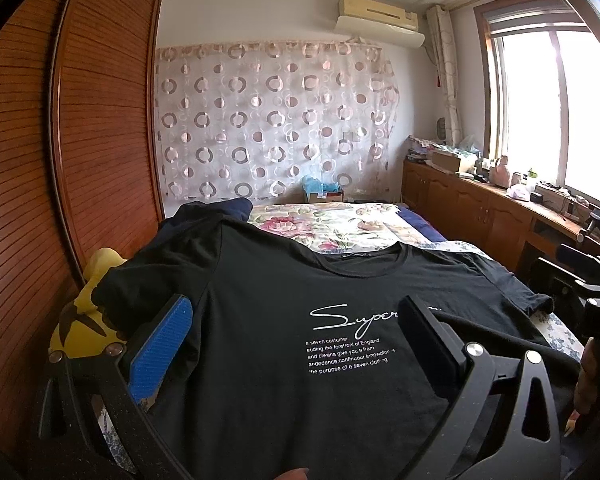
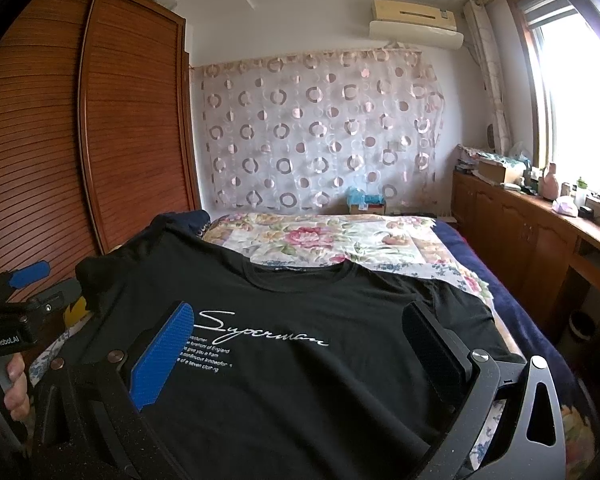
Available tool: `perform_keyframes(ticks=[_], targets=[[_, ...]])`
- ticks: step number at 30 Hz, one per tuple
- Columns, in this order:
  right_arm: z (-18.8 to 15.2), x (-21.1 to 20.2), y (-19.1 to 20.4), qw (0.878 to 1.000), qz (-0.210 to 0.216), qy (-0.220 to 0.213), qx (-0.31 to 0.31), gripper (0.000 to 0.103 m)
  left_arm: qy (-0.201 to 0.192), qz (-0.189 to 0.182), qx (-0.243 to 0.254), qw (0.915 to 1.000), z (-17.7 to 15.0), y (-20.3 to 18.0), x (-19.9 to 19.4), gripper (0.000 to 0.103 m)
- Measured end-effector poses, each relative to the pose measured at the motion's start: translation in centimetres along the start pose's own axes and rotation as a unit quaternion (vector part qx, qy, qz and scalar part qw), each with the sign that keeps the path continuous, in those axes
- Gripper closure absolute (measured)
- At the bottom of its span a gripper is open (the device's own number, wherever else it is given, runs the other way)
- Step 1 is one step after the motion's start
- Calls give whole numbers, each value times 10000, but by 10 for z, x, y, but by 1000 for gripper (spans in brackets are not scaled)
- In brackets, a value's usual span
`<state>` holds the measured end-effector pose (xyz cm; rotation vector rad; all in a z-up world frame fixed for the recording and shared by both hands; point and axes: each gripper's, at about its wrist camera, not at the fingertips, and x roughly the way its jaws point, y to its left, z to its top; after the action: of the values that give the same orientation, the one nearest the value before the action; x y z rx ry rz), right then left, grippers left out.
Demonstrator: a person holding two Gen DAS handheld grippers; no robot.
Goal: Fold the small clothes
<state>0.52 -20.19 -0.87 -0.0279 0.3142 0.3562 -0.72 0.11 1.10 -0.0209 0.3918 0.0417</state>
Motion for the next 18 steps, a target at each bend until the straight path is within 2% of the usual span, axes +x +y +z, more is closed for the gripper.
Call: perform_keyframes(ticks=[18], targets=[[0,-1,0,10000,-12,-29,-7,0,-19,6,17,10000,2,-2,-4,0]])
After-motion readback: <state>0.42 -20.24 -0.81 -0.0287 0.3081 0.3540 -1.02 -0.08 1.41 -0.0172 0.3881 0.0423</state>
